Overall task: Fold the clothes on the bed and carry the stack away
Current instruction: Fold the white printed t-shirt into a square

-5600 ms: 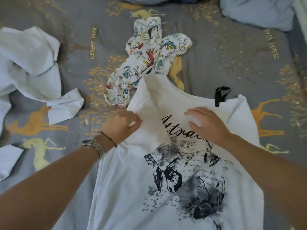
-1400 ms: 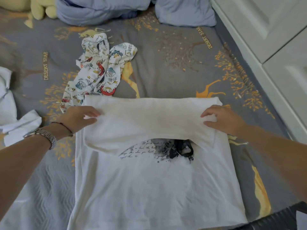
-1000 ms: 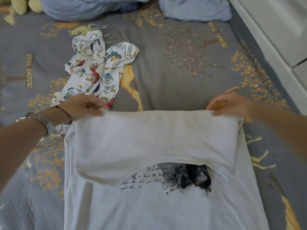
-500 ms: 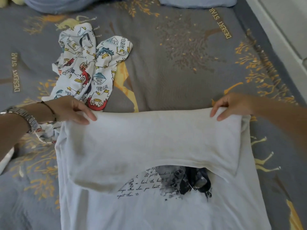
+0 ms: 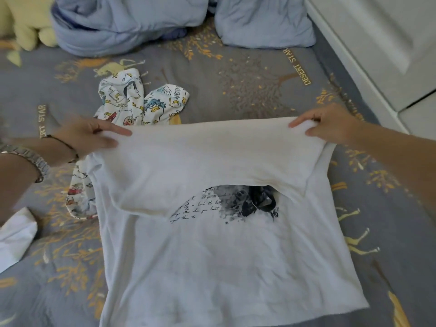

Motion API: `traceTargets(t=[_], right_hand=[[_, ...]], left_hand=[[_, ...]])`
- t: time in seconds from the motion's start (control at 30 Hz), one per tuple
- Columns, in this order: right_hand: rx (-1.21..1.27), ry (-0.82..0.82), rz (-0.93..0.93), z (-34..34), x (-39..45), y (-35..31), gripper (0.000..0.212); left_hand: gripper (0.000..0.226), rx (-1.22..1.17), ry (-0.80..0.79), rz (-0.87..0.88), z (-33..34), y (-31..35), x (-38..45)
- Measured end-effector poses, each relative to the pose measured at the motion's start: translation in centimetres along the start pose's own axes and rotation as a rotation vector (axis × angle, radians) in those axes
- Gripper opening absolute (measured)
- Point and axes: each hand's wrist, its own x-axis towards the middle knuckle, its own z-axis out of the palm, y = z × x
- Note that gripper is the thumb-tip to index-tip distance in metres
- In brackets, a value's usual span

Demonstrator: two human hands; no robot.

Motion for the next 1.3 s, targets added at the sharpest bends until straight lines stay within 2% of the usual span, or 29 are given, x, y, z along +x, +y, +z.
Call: traceTargets(t=[0.07,0.17,0.23,0.37,0.43,0.63,0.73,0.97,1.13,1.3], right_hand=[[0.010,-0.069,0.040,-0.2,-1.1,0.0,0.051],[0.088,-0.085,0.044,-0.6,-3.0,0.0,0.056],[0.143,-0.033,0.028,-1.0,-4.6,-0.2,0.054],[0.346,0.108,-0.027,-1.5,-8.9,-0.9,0.045],[0.454,0.143,-0.008,-1.6,-11.3,-0.9,0.045],[0.476,-0.022,-0.020,-1.4,-18.8,-0.3,0.044],[0.459,-0.089,0.005,-0.6,-21.8,0.6,0.044],[0.373,-0.238,0.074,5.3,-26.5,3.7,0.047],[0.281,-0.246,0.090,10.2,-29.0,6.0,0.050],[0.175,-0.194,0.090,13.3,-30.4,7.1,0.047]], left_hand=[[0.045,-0.015,0.022,0.025,0.6,0.0,-1.1],[0.052,-0.078,0.086,0.050,1.5,0.3,-3.1],[0.055,-0.166,0.103,0.079,1.8,0.4,-4.9],[0.053,-0.254,0.321,0.077,2.3,0.2,-9.9],[0.050,-0.306,0.344,0.062,3.0,-0.2,-12.6],[0.045,-0.360,0.218,0.051,5.4,-1.5,-20.5],[0.041,-0.258,0.139,0.053,6.9,-2.5,-24.3],[0.039,-0.188,0.004,0.033,13.1,-4.0,-29.2],[0.038,-0.064,-0.011,0.103,16.7,-6.1,-30.4],[0.044,-0.030,-0.037,0.087,19.0,-7.6,-31.1]])
